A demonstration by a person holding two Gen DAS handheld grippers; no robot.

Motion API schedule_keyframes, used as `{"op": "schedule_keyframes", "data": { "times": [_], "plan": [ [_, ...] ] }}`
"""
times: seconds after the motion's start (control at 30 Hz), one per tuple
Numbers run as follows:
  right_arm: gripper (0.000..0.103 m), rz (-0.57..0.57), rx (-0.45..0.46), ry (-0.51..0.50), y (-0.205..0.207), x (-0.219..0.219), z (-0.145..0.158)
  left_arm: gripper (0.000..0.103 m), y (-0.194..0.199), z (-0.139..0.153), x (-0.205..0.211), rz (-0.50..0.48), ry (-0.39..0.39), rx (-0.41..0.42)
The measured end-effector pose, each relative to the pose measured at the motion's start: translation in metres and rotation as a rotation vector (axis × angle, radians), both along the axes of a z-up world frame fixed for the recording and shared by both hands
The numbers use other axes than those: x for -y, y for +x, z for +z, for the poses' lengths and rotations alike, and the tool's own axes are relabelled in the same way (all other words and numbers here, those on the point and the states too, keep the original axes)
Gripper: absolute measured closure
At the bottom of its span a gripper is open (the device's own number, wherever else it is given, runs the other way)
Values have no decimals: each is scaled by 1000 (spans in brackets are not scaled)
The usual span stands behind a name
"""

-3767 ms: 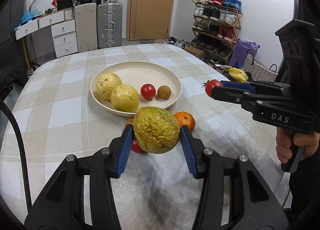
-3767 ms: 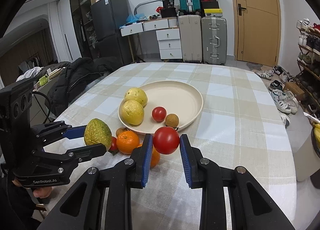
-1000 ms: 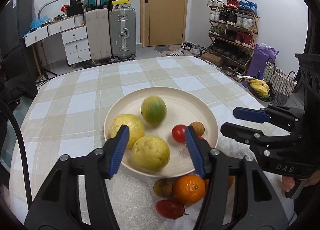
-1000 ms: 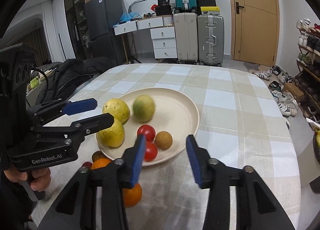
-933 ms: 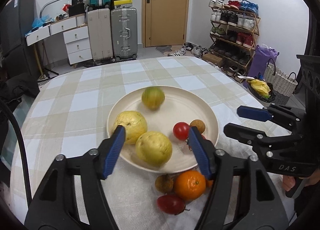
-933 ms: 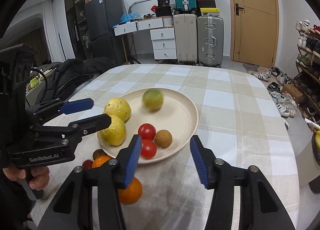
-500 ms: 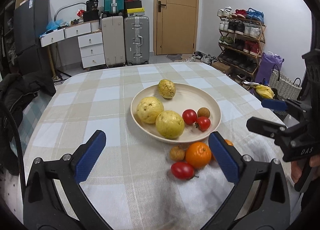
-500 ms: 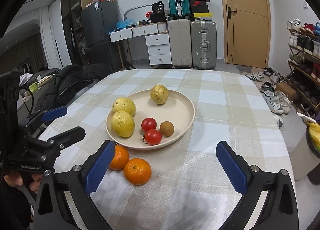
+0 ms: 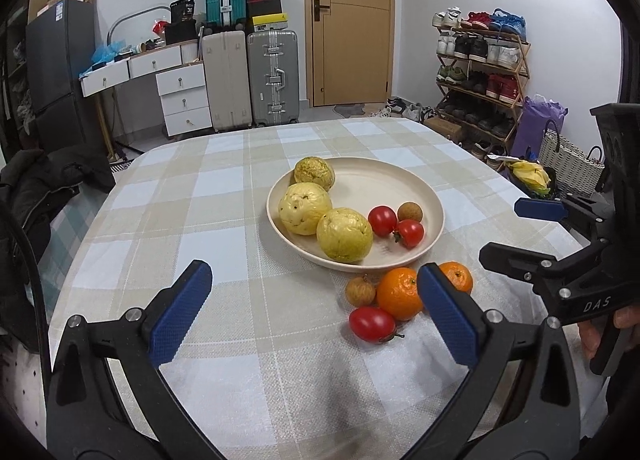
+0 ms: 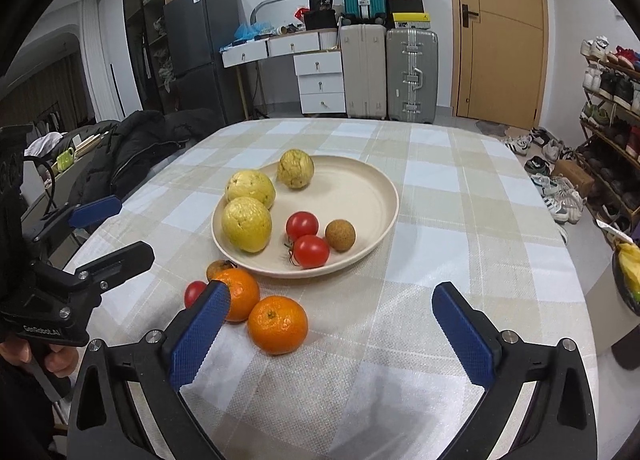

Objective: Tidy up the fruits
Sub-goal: 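Withdraw both grippers from the plate toward the oranges and tomato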

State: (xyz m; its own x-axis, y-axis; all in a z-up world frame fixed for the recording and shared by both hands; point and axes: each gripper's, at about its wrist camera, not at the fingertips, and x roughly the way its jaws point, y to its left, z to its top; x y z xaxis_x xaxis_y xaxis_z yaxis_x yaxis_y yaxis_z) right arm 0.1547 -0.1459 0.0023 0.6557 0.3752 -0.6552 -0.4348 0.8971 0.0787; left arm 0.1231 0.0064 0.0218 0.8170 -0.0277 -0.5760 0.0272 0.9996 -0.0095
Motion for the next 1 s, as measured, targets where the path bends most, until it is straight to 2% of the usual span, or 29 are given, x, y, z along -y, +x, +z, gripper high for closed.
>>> {"op": "schedule_keyframes", "data": {
  "times": [0.37,1.0],
  "plan": [
    [0,23,-84,-28,5,-10,-19,1,10,-10,-1,-7,3,-48],
    [0,42,-133,-86,3,-25,-35,1,13,-16,5,-26,26,-78]
  ]
}}
